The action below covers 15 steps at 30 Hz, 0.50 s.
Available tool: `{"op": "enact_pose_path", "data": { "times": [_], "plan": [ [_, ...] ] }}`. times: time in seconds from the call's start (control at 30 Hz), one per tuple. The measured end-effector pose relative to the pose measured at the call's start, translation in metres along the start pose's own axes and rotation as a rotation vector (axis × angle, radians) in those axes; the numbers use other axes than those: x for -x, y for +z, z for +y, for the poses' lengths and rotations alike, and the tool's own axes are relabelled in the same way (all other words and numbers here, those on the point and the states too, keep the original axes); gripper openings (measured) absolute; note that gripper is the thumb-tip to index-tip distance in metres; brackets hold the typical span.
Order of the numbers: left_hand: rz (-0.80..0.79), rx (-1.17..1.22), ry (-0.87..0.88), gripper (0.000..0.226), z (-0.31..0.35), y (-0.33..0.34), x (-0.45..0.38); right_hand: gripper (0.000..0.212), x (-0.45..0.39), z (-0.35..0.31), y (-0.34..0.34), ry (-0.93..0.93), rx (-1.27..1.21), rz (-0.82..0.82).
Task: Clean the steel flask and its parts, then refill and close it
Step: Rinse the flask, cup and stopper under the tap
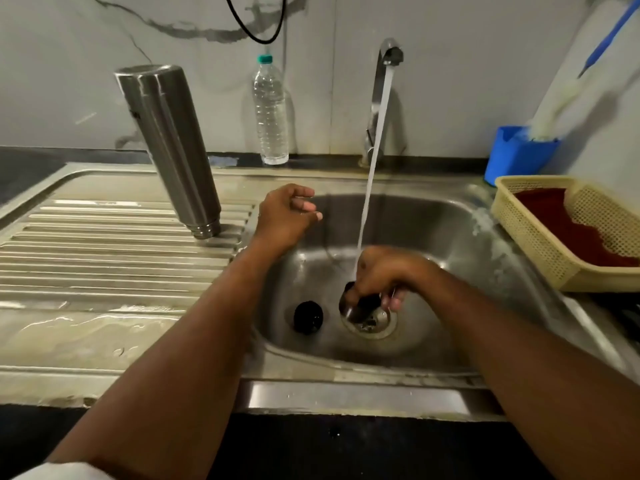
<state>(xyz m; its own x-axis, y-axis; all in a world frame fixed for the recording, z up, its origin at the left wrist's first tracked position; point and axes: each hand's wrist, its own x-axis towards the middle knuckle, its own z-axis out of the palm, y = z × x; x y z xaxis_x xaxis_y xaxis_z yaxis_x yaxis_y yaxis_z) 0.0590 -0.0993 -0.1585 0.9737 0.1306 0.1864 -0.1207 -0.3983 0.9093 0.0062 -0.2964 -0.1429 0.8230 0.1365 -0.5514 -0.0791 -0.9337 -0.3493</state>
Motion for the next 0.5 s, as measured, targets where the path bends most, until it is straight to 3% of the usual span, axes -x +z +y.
{"op": "enact_pose_path", "data": {
  "times": [0.07, 0.2, 0.27, 0.37, 0.5],
  "plan": [
    [0.002, 0.011, -0.004, 0.042, 0.003, 0.001, -0.001, 0.034, -0.002, 0.018, -0.028, -0.031, -0.186, 0.153],
    [-0.041, 0.036, -0.026, 0.044, 0.013, 0.004, -0.012, 0.038, -0.016, 0.049, -0.044, -0.085, -0.647, 0.624],
    [-0.019, 0.06, -0.048, 0.041, 0.017, 0.008, -0.017, 0.042, -0.025, 0.055, -0.04, -0.058, -0.881, 0.736],
    [-0.013, 0.136, -0.109, 0.038, 0.023, 0.029, -0.012, 0.037, -0.036, 0.056, -0.038, -0.084, -1.036, 0.705],
    [-0.307, 0.268, -0.066, 0.058, 0.027, 0.062, 0.003, 0.035, -0.051, 0.048, -0.041, -0.256, -1.163, 0.555]
  ]
}}
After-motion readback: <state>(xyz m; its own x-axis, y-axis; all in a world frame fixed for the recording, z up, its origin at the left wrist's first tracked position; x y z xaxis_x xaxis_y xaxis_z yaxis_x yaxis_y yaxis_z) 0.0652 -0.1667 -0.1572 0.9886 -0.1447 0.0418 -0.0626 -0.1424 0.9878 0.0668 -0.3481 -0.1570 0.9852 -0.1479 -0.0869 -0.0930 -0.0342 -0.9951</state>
